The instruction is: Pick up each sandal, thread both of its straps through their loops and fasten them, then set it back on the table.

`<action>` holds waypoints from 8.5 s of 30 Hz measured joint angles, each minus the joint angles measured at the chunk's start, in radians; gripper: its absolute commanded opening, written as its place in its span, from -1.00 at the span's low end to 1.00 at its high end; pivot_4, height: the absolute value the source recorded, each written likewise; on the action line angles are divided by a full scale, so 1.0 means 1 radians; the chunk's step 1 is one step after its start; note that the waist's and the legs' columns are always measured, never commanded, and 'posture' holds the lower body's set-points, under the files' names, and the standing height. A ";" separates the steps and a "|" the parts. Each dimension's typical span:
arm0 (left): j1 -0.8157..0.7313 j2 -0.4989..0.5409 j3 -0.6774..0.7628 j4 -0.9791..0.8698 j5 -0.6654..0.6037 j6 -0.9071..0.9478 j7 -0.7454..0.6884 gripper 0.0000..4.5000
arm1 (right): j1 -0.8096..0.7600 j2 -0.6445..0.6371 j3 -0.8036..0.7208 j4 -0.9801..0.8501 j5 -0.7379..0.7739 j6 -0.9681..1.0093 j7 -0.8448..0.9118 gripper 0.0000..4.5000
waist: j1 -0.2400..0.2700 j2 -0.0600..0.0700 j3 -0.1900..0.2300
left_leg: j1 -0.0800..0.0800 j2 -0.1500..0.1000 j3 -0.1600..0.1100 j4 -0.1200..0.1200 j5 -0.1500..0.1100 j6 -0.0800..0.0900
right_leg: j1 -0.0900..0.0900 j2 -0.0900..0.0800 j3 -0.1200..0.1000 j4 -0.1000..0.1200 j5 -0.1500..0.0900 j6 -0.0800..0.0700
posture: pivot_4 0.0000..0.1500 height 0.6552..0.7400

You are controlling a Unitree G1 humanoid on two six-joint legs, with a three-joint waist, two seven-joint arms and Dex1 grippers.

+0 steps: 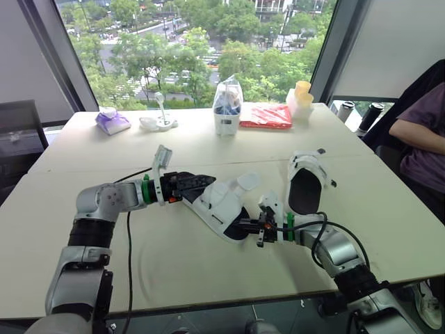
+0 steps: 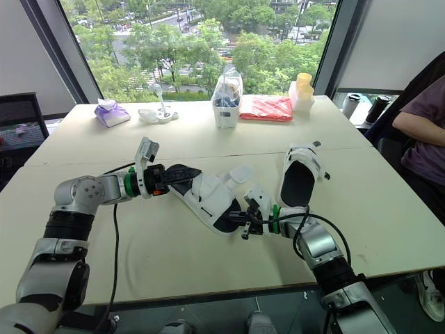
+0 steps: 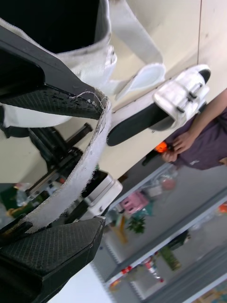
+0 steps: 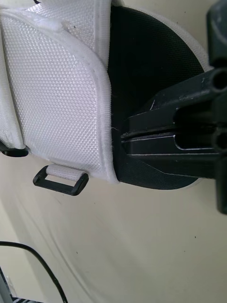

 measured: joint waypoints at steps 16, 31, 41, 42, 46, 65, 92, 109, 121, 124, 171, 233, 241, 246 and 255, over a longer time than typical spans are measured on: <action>-0.089 -0.008 -0.041 0.094 0.051 0.047 -0.095 0.95 | 0.035 0.000 -0.012 -0.022 0.000 -0.001 -0.019 -1.00 | 0.013 0.000 0.000 | 0.001 0.000 0.000 0.000 0.000 0.000 | 0.000 0.000 0.000 0.001 0.000 0.000 | 1.00 1.00; -0.315 -0.088 -0.138 0.513 0.444 -0.616 -0.123 0.95 | 0.034 -0.001 -0.016 -0.024 0.000 0.000 -0.020 -1.00 | 0.018 -0.001 -0.001 | 0.000 0.000 0.001 0.001 0.000 0.000 | 0.001 0.000 0.000 0.000 0.000 0.000 | 1.00 1.00; -0.521 -0.187 -0.232 0.918 0.686 -0.850 -0.315 0.95 | 0.081 -0.002 -0.017 -0.091 -0.001 0.015 -0.054 -1.00 | 0.016 -0.001 -0.001 | -0.001 0.000 0.001 0.000 0.000 0.001 | 0.001 0.000 0.000 -0.001 0.001 0.004 | 1.00 1.00; -0.529 -0.197 -0.231 0.943 0.704 -0.855 -0.315 0.95 | 0.093 -0.002 -0.021 -0.107 -0.001 0.021 -0.063 -1.00 | 0.016 -0.001 -0.001 | -0.001 0.000 0.001 0.000 -0.001 0.001 | 0.001 0.000 0.000 -0.001 0.001 0.005 | 1.00 1.00; -0.548 -0.228 -0.223 1.003 0.753 -0.869 -0.284 0.95 | 0.130 -0.003 -0.031 -0.162 -0.001 0.042 -0.098 -1.00 | 0.019 -0.001 -0.001 | -0.002 0.000 0.001 0.000 -0.001 0.001 | 0.001 0.000 0.000 -0.001 0.000 0.007 | 1.00 1.00; -0.495 -0.050 0.048 1.006 0.703 -0.729 -0.256 0.95 | 0.099 -0.007 0.003 -0.252 -0.047 0.108 -0.149 -1.00 | 0.008 -0.001 -0.001 | -0.001 0.000 0.001 -0.001 -0.001 0.002 | -0.001 0.000 0.000 0.003 0.000 0.008 | 1.00 1.00; 0.046 -0.079 -0.119 0.077 0.544 -0.240 -0.490 0.95 | -0.015 -0.004 -0.039 -0.020 -0.100 -0.006 -0.119 -1.00 | 0.012 -0.001 0.000 | -0.002 0.000 0.000 0.012 -0.001 0.002 | 0.000 0.000 0.000 0.013 -0.001 0.002 | 1.00 1.00; 0.176 0.168 -0.151 -0.207 0.412 -0.188 -0.414 0.95 | -0.006 -0.049 -0.047 -0.043 -0.086 0.027 -0.009 -1.00 | -0.005 -0.001 0.000 | -0.002 0.000 0.000 0.011 -0.001 0.002 | 0.000 0.000 0.000 0.012 -0.001 0.001 | 1.00 1.00; -0.047 0.019 -0.076 0.178 0.415 -0.343 -0.257 0.95 | -0.009 -0.033 -0.038 -0.026 -0.089 0.007 -0.008 -1.00 | -0.011 -0.001 -0.001 | -0.001 0.000 0.001 0.012 -0.001 0.002 | 0.000 0.000 0.000 0.012 -0.001 0.002 | 1.00 1.00; -0.107 -0.025 -0.076 0.310 0.430 -0.375 -0.243 0.95 | -0.009 -0.033 -0.037 -0.021 -0.089 -0.001 -0.007 -1.00 | -0.011 -0.001 -0.001 | -0.001 0.000 0.001 0.012 -0.001 0.002 | 0.000 0.000 0.000 0.013 -0.001 0.002 | 1.00 1.00; -0.261 -0.115 -0.018 0.454 0.384 -0.432 -0.211 -0.99 | -0.003 -0.001 -0.037 -0.005 -0.100 -0.028 -0.032 -1.00 | -0.024 -0.001 -0.001 | 0.001 0.000 0.001 0.012 -0.001 0.002 | 0.002 0.001 0.000 0.013 0.000 0.001 | 1.00 1.00; -0.229 -0.196 -0.058 0.465 0.550 -0.466 -0.200 0.98 | 0.032 0.014 -0.039 -0.041 -0.105 -0.030 -0.074 -1.00 | -0.032 -0.002 -0.001 | 0.001 0.000 0.000 0.011 -0.001 0.002 | 0.001 0.001 0.000 0.013 0.001 0.004 | 1.00 1.00; -0.283 -0.253 -0.062 0.648 0.565 -0.536 -0.162 0.98 | 0.041 0.016 -0.045 -0.050 -0.107 -0.030 -0.081 -1.00 | -0.029 -0.003 -0.001 | 0.000 0.000 0.000 0.012 -0.001 0.002 | 0.002 0.001 0.000 0.012 0.001 0.004 | 1.00 1.00; -0.420 -0.316 0.008 0.833 0.551 -0.559 -0.111 0.98 | 0.041 0.023 -0.045 -0.050 -0.108 -0.030 -0.083 -1.00 | -0.032 -0.003 -0.001 | 0.001 0.000 0.000 0.011 -0.001 0.002 | 0.001 0.001 0.000 0.012 0.001 0.005 | 1.00 1.00; -0.523 -0.357 0.225 1.014 0.483 -0.580 0.128 0.98 | 0.053 0.033 -0.046 -0.060 -0.115 -0.030 -0.104 -1.00 | -0.036 -0.003 -0.001 | 0.001 0.000 0.000 0.011 -0.001 0.002 | 0.001 0.001 0.000 0.012 0.001 0.006 | 1.00 1.00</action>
